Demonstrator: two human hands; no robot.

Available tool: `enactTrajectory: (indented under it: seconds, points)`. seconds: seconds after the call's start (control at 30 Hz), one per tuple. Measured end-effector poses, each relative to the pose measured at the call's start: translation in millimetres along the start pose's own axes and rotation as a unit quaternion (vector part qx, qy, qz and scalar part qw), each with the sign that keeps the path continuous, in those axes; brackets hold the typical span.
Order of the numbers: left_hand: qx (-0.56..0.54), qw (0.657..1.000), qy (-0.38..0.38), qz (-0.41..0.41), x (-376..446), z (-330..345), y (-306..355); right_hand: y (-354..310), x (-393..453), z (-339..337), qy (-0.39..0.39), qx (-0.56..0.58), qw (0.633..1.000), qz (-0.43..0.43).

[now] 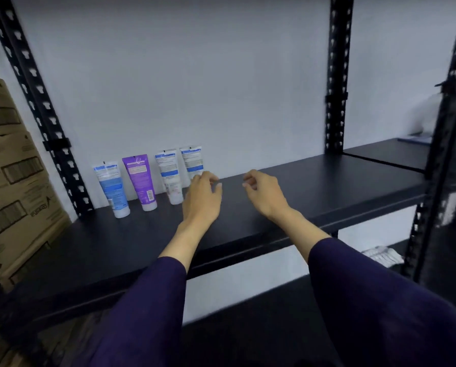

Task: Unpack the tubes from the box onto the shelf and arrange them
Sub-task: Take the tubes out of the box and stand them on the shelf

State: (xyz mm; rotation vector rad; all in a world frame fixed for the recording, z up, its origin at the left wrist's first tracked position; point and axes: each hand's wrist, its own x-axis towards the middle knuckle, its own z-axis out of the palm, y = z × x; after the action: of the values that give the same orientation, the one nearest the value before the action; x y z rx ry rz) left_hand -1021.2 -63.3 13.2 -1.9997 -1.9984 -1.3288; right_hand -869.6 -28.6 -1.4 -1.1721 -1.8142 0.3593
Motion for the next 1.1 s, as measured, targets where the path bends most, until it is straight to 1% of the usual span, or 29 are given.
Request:
enactTrajectory:
  seconds: [0.13, 0.27, 0.37, 0.47, 0.6, 0.7, 0.77, 0.87, 0.93, 1.03, 1.1]
  points:
    - [-0.045, 0.995, -0.047, 0.074, -29, 33, 63, 23, -47, -64, 0.065, -0.066, 0.995, 0.042]
    - [-0.087, 0.981, -0.107, 0.135, -72, 82, 135, 69, -106, -134, 0.135, -0.116, 0.979, 0.098]
    - [-0.105, 0.966, -0.162, 0.174, -112, 132, 182, 110, -158, -179, 0.169, -0.146, 0.964, 0.144]
    - [-0.104, 0.947, -0.226, 0.202, -157, 188, 218, 155, -213, -213, 0.180, -0.198, 0.942, 0.203]
    - [-0.064, 0.919, -0.320, 0.222, -222, 269, 243, 227, -286, -231, 0.151, -0.246, 0.917, 0.276]
    - [-0.014, 0.890, -0.385, 0.246, -273, 333, 245, 289, -344, -226, 0.111, -0.258, 0.897, 0.341]
    - [0.016, 0.866, -0.426, 0.260, -308, 373, 240, 328, -383, -217, 0.070, -0.269, 0.879, 0.388]
    - [0.057, 0.827, -0.485, 0.278, -357, 428, 221, 376, -437, -197, 0.004, -0.274, 0.850, 0.451]
    - [0.074, 0.805, -0.520, 0.277, -383, 461, 202, 402, -467, -181, -0.027, -0.271, 0.830, 0.487]
    - [0.084, 0.770, -0.583, 0.246, -414, 504, 170, 437, -504, -153, -0.060, -0.247, 0.802, 0.540]
    - [0.086, 0.753, -0.614, 0.219, -429, 528, 150, 456, -523, -136, -0.070, -0.219, 0.789, 0.570]
